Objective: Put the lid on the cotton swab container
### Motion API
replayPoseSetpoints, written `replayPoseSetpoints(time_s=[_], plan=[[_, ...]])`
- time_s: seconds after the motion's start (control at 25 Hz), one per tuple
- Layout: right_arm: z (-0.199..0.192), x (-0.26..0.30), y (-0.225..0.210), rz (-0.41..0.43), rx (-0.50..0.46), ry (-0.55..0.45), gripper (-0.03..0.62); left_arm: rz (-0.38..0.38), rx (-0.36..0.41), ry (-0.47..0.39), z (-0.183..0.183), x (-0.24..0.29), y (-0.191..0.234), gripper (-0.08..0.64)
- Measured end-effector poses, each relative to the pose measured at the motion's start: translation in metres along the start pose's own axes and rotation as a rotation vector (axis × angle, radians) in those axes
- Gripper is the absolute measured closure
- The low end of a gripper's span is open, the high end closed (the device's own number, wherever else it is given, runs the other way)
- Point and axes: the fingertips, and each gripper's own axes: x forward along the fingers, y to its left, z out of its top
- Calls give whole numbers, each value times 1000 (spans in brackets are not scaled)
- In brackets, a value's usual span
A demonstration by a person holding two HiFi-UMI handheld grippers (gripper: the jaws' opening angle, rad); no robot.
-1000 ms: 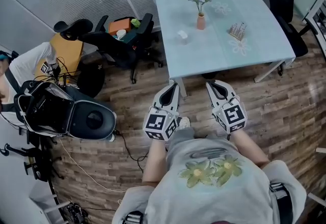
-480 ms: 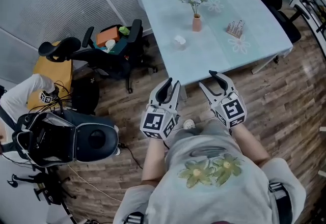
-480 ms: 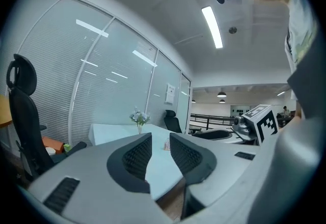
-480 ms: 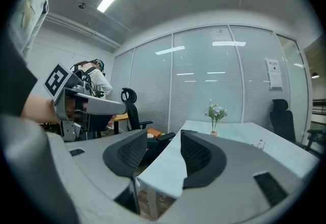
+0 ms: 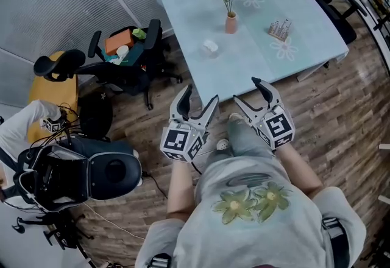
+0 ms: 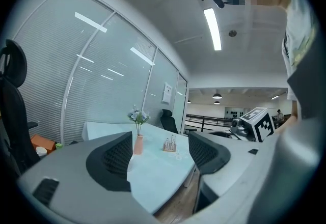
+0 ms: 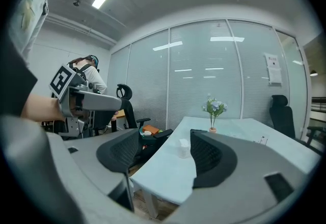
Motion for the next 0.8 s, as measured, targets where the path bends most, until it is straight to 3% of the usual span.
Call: replayPoseSetpoints(time_s=[0.48,0.8], plan=[[-8,72,-48,47,17,49,253,6,67,91,9,62,45,173],[-29,120,-78,93,23,105,253,11,85,201,-18,109,79,173]])
